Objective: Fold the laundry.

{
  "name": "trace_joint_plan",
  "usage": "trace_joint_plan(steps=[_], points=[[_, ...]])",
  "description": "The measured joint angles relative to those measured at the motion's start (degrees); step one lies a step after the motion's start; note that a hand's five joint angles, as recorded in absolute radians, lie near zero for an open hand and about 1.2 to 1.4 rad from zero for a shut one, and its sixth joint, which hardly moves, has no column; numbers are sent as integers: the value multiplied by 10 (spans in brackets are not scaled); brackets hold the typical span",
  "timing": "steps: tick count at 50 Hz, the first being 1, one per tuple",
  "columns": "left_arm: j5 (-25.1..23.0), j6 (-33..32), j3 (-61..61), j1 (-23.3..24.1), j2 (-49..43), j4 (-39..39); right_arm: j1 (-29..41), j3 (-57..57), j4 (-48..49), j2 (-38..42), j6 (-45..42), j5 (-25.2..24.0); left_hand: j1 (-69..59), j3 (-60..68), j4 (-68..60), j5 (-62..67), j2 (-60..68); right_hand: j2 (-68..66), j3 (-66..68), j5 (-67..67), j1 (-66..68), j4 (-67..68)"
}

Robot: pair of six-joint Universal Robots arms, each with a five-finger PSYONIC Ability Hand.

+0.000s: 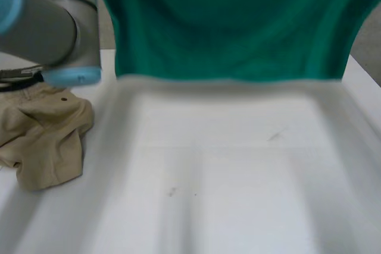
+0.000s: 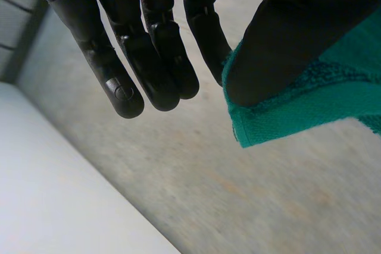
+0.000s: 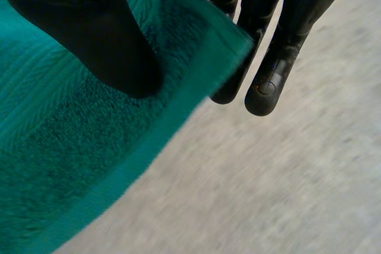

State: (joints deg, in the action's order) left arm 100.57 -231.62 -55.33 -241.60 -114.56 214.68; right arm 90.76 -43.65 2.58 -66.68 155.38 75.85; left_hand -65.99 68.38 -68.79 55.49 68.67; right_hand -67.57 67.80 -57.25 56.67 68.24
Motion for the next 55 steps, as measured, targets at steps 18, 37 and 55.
trace_joint_plan(steps=[18,37,55], points=[[-10,93,-303,-31,-15,20,-8,-287,90,8,-26,-87,0,0,-1,0,0,0,0,0,0,0],[-13,44,-480,-22,-30,22,-47,-376,-151,41,-230,-144,0,0,-1,0,0,0,0,0,0,0],[-18,-84,-650,-5,216,-323,-186,-539,-423,-95,-513,-59,0,0,-1,0,0,0,0,0,0,0]])
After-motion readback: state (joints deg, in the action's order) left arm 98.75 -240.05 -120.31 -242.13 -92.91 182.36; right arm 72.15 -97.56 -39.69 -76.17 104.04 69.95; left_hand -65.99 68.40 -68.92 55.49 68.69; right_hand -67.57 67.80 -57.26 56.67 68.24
